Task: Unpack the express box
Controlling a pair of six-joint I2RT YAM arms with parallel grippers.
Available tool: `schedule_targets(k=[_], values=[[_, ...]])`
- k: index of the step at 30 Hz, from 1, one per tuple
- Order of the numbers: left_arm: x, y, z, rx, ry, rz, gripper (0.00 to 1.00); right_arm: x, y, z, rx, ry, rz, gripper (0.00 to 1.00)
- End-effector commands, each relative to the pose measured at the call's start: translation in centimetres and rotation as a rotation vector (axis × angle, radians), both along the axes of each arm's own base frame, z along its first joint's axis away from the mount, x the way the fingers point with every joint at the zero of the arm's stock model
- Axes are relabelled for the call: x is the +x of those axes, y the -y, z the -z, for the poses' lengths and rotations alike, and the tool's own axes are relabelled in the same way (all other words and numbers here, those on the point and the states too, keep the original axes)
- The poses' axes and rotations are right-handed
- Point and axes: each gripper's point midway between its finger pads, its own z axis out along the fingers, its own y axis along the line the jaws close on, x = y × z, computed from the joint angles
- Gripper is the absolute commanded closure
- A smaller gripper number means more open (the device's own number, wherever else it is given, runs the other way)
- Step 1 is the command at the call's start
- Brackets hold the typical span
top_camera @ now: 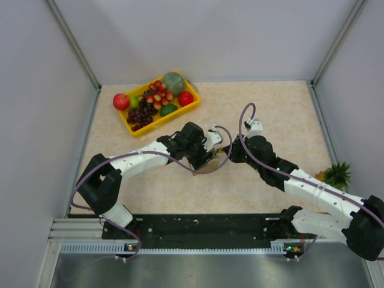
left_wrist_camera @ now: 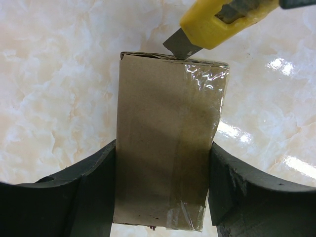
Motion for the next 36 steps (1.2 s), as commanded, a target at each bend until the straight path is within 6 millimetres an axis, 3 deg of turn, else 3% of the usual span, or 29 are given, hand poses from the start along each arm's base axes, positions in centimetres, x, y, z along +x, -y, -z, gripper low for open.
schedule_targets(k=[1, 12, 36], values=[[-0.6, -2.4, 2.9, 0.125, -0.024, -0.029, 0.71, -0.5, -0.1, 0.6, -0.007, -0.029, -0.031, 1.0], [0.2, -3.0, 3.5, 0.17, -0.02, -0.087, 0.75, -4.4, 0.8, 3.3, -0.052, -0.175, -0.119, 1.0], [0.5, -3.3, 4.5, 0.207, -0.047, -0.116, 0.8, -7.2, 1.5, 5.1, -0.06, -0.278, -0.164, 1.0]])
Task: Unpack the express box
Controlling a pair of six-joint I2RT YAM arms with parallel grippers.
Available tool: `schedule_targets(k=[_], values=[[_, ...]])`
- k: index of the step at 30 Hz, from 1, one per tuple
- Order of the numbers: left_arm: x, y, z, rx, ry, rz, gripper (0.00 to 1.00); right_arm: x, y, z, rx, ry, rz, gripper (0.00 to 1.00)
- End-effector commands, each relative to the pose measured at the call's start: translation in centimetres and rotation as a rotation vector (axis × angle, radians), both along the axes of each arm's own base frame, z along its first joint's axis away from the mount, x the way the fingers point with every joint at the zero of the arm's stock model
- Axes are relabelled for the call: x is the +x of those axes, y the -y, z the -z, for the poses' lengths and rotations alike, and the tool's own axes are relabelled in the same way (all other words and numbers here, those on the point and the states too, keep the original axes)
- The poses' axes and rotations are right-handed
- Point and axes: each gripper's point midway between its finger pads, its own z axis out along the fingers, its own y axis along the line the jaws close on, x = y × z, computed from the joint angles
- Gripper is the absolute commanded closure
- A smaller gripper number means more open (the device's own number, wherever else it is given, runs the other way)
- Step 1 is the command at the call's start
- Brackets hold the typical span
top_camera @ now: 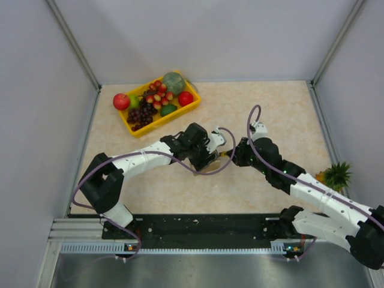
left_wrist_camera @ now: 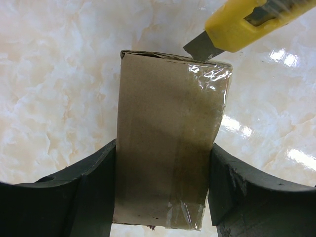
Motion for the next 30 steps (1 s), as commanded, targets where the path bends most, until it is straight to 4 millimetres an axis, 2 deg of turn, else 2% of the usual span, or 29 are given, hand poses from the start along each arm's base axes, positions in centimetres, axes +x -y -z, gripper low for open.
schedule_targets(k=[1, 18, 30], values=[[0.8, -3.6, 4.3, 0.178, -0.044, -0.12, 0.8, -5.2, 0.5, 4.7, -0.069, -0.223, -0.126, 1.0], [1.6, -4.2, 4.5, 0.215, -0.027, -0.164, 0.81, -6.4, 0.7, 3.5, -0.027, -0.247, -0.135, 1.0], [1.3, -3.6, 4.1, 0.185, -0.062, -0.173, 0.78, -6.4, 1.8, 2.1, -0.024, -0.215, -0.091, 1.0]])
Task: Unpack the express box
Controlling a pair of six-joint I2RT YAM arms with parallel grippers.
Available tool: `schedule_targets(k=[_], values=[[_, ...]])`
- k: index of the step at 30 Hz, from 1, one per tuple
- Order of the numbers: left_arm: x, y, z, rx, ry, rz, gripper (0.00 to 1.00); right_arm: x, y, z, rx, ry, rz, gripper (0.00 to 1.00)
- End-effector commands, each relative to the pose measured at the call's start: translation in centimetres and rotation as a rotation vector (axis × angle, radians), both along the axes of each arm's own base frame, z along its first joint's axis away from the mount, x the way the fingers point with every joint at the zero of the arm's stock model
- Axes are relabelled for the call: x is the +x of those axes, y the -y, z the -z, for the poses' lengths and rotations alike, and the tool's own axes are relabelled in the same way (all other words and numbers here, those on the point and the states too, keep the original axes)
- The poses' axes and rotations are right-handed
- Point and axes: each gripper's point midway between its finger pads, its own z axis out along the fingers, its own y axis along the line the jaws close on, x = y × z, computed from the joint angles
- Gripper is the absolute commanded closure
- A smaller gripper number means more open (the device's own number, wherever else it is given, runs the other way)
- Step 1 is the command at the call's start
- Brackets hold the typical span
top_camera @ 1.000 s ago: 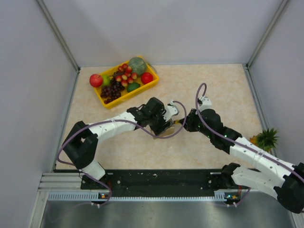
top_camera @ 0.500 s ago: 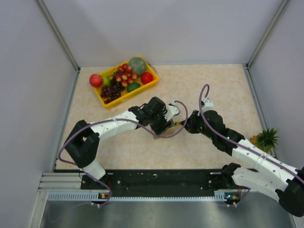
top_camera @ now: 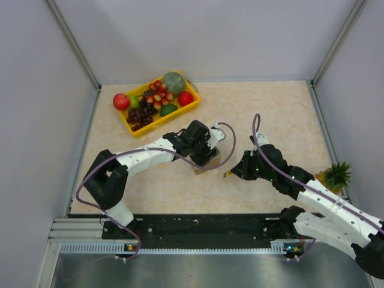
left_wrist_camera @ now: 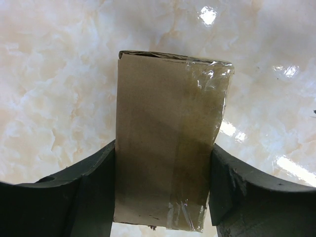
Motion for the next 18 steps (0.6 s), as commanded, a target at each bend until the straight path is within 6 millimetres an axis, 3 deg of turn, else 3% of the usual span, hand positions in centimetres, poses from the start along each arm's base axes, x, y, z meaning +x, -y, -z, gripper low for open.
schedule_targets(k=[1, 4, 5, 6, 9, 18], values=[[-0.1, -3.7, 3.8, 0.17, -0.056, -0.096, 0.77, -1.2, 0.5, -0.1, -0.001, -0.033, -0.005, 1.0], [-0.3, -2.5, 2.7, 0.117, -0.089, -0.101, 0.63, -1.2, 0.8, -0.2, -0.003, -0.029, 0.008, 1.0], [-0.1, -2.1, 1.9, 0.099, -0.089, -0.104, 0.55, -1.0, 1.2, 0.0, -0.014, -0.024, 0.029, 1.0], [-0.1, -1.8, 1.5, 0.082, -0.094, -0.108, 0.38, -0.9, 1.2, -0.2, -0.011, -0.019, 0.036, 1.0], [0.6, -0.7, -0.4, 0.027, -0.07, -0.111, 0.25, -0.5, 1.5, 0.0, -0.026, -0.015, 0.062, 1.0], [2.3, 1.2, -6.2, -0.176, 0.008, -0.119, 0.13, 1.4, 1.8, 0.4, -0.047, -0.004, 0.155, 1.0]])
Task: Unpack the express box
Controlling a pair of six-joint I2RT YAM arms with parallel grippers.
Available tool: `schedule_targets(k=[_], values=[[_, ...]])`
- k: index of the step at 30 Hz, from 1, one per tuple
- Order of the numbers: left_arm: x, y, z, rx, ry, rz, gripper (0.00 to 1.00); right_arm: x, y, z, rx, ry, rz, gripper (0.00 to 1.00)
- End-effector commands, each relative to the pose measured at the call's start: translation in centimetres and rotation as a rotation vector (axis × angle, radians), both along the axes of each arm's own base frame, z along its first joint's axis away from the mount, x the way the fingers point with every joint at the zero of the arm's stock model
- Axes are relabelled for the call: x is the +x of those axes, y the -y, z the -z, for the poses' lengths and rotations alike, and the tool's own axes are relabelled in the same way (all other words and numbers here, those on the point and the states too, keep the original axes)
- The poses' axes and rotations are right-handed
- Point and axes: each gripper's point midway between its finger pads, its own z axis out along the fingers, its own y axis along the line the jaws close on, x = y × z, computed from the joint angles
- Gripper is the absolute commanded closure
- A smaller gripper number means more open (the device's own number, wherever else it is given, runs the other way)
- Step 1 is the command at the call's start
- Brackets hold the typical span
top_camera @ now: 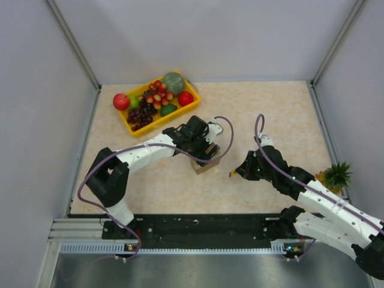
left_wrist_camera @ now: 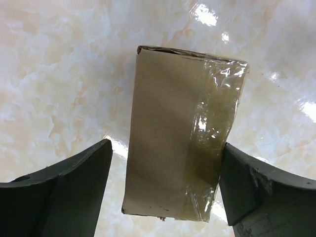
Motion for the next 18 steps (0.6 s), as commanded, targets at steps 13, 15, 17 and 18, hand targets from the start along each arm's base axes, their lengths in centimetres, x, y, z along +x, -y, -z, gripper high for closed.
schedule_targets(k=[13, 15, 17, 18], values=[[3.6, -4.7, -10.6, -0.513, 0.066, -0.403, 0.2, 5.9, -3.6, -3.4, 0.104, 0.046, 0.154, 1.0], [3.1, -5.4, -9.2, -0.502, 0.012, -0.446, 0.24, 6.8, -4.2, -4.3, 0.114, 0.058, 0.162, 1.0], [2.4, -5.4, -7.5, -0.481, -0.04, -0.454, 0.26, 7.5, -4.8, -5.2, 0.121, 0.074, 0.161, 1.0], [2.1, -5.4, -6.9, -0.471, -0.065, -0.456, 0.27, 7.8, -4.9, -5.4, 0.121, 0.078, 0.162, 1.0]])
